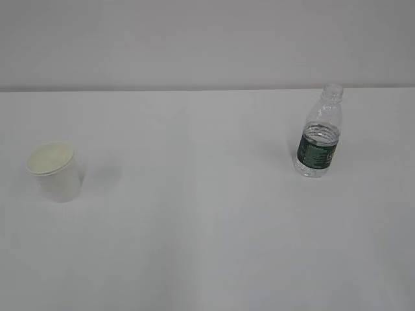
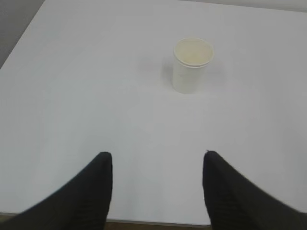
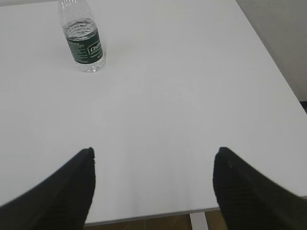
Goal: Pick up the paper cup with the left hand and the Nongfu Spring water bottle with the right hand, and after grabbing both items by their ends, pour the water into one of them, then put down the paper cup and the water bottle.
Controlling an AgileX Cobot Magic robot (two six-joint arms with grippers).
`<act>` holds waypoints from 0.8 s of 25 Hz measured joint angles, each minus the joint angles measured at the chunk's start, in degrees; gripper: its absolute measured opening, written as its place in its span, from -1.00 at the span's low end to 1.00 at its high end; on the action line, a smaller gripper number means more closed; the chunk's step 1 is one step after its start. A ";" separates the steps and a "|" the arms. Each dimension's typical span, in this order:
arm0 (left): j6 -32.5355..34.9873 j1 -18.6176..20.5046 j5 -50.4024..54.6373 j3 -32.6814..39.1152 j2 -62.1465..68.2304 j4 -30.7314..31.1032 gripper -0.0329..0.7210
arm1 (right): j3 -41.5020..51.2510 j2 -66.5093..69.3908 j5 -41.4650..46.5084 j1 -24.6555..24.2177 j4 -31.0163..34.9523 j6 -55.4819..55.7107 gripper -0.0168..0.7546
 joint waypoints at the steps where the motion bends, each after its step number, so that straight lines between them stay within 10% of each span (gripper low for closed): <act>1: 0.00 0.00 0.00 0.00 0.00 0.00 0.21 | 0.00 0.00 0.00 0.00 0.00 0.00 0.53; 20: 0.00 0.00 0.00 0.00 0.00 -0.08 0.10 | 0.00 0.00 0.00 0.00 0.00 0.00 0.53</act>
